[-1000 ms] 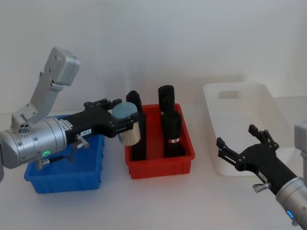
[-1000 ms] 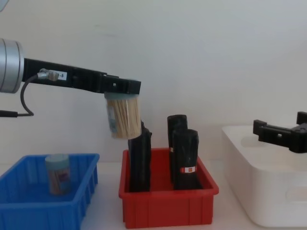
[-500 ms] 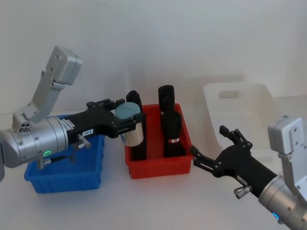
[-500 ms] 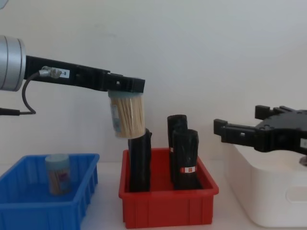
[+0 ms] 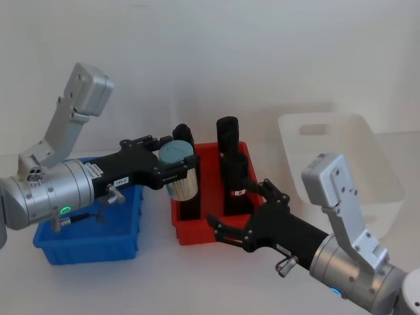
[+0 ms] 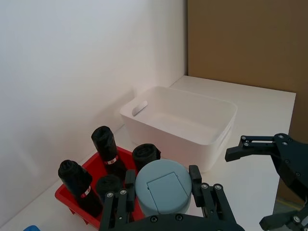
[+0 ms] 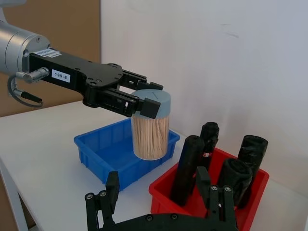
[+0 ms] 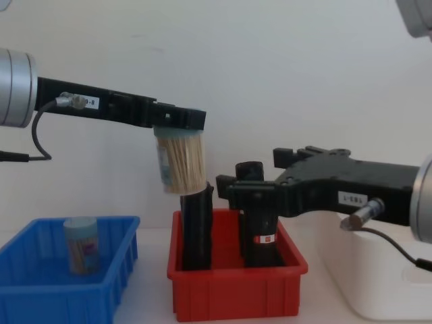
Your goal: Pick the cotton swabs from the blue box and place them into the white box.
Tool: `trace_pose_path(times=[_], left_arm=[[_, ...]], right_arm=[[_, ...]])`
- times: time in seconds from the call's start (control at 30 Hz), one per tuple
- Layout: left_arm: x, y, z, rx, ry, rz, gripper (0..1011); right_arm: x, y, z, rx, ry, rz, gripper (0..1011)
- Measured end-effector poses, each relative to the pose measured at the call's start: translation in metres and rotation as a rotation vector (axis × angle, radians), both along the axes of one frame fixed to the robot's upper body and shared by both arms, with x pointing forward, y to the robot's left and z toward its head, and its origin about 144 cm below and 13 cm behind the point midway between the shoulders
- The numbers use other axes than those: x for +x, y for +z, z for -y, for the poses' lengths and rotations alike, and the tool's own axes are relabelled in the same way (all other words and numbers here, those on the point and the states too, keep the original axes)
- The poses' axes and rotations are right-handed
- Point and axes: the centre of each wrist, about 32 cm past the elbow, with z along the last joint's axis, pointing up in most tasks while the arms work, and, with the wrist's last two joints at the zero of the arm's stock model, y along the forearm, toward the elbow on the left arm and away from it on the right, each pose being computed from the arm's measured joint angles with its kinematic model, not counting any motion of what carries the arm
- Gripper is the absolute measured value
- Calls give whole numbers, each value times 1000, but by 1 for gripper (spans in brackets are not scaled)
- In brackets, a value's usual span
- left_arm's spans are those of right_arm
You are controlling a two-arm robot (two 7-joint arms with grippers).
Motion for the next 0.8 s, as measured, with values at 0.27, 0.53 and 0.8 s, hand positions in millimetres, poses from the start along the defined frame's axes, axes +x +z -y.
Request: trace_pose_path(times=[0.27, 0.53, 0.8], left_arm=[[0, 0, 0, 0, -1, 0, 669], [0, 0, 0, 0, -2, 0, 669], [0, 0, 0, 0, -2, 0, 669]], right_arm=[[10, 4, -18, -28, 20, -25, 1001], [22, 6, -34, -38, -6, -44, 1001], [32, 7, -45, -36, -20, -44, 1001]])
